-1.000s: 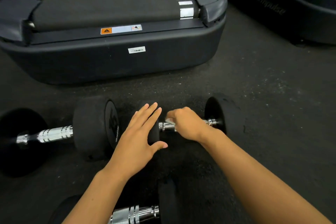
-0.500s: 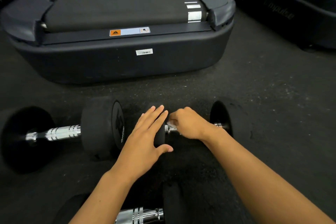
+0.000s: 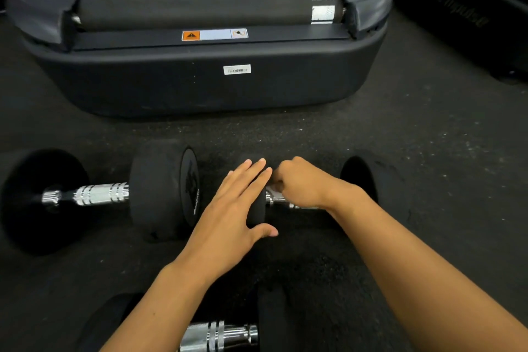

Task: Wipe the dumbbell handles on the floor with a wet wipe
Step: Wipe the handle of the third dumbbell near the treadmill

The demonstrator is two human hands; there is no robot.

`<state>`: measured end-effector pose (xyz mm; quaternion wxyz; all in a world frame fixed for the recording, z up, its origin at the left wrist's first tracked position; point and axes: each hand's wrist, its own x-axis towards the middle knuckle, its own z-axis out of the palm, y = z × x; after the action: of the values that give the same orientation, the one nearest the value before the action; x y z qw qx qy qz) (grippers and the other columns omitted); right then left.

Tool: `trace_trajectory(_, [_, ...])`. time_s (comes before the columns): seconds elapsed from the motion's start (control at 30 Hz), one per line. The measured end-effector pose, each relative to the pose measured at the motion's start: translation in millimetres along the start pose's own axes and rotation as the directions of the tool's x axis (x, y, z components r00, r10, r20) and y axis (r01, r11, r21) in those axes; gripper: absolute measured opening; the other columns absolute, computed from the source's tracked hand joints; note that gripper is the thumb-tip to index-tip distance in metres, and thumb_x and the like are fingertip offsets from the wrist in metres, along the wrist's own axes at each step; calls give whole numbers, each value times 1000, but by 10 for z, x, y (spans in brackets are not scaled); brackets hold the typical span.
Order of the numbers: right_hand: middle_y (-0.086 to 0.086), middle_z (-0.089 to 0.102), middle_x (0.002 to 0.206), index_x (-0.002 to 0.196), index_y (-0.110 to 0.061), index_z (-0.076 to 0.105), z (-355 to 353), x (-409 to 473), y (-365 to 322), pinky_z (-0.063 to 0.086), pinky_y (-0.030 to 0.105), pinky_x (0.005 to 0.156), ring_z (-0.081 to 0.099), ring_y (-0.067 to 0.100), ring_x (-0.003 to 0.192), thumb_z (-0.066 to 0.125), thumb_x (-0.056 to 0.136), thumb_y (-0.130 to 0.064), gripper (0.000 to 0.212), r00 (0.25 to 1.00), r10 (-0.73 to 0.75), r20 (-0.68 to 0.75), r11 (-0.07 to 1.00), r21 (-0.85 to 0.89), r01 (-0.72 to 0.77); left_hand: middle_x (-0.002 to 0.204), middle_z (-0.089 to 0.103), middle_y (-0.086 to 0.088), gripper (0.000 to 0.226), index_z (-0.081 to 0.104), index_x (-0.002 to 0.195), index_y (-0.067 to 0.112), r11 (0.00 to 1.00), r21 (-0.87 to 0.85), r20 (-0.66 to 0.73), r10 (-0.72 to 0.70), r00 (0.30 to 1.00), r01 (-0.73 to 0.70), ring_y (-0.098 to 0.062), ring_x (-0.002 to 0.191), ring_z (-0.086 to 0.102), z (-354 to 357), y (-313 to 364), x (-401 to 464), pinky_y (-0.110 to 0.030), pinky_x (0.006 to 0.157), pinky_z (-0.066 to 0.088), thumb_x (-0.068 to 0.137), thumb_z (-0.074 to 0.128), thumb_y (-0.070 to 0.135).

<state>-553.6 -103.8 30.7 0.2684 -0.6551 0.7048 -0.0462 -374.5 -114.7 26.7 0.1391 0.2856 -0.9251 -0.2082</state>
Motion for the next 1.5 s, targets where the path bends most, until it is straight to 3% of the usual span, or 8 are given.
trace_trajectory(0.1, [3,68,105,109,-14,68,-73,-126,105,46,31,88,60,17,99,48,92,-12,26,1000,9,-26,999,-31,-10,152,5,21,93,11,141,35,1000,-14,-4,6,1000,-6,9,137,-10,8,-4,-16,-14,111,-10,72,73,39])
trace_trajectory(0.27, [8,67,93,104,-16,67,110,-164,143,49,40,80,60,23,87,47,94,-17,23,994,22,-107,999,-36,-26,152,10,18,94,15,142,31,1000,-27,-31,15,999,-16,6,139,-4,24,-28,-12,-15,112,-7,69,76,38])
trace_trajectory(0.47, [9,61,83,95,-13,68,66,-153,174,47,33,69,59,26,82,47,93,-16,21,987,87,-135,995,-44,-94,152,11,18,94,15,141,32,1000,-22,-29,16,999,-16,6,139,-5,24,-22,-2,-16,112,-6,69,75,38])
trace_trajectory(0.87, [9,69,91,99,-13,66,254,-385,163,50,40,77,62,29,89,51,85,-6,21,954,-3,-299,998,-67,-18,152,7,20,94,12,141,34,1000,6,-14,16,1000,-16,8,138,-8,5,-43,12,-13,110,-9,70,73,41])
trace_trajectory(1.03, [6,65,87,96,-16,63,233,-397,150,47,35,71,60,27,83,51,84,-9,19,922,103,-372,983,-106,-152,152,7,20,94,12,141,35,1000,1,-10,12,1000,-12,8,137,-8,18,-22,5,-13,111,-9,71,74,40])
trace_trajectory(1.23, [12,68,108,110,-4,66,483,-570,156,44,38,94,64,30,100,61,69,15,45,860,-70,-506,993,-115,13,151,2,24,93,8,139,39,1000,-14,17,-3,1000,3,11,135,-12,-17,-15,13,-11,108,-11,72,72,41])
trace_trajectory(1.37, [7,65,100,102,-11,61,408,-398,19,45,35,78,60,29,94,48,86,-4,22,875,54,-482,991,-79,-104,151,6,22,93,11,139,37,1000,-10,6,9,1000,-9,10,136,-9,-6,-10,19,-10,109,-11,71,74,39])
trace_trajectory(1.5, [17,65,113,114,0,63,666,-401,28,40,42,97,62,32,105,62,73,-1,41,869,-154,-470,976,-209,60,150,3,24,93,10,139,38,1000,-4,20,-1,1000,1,12,135,-11,-42,-11,31,-9,107,-12,71,73,41])
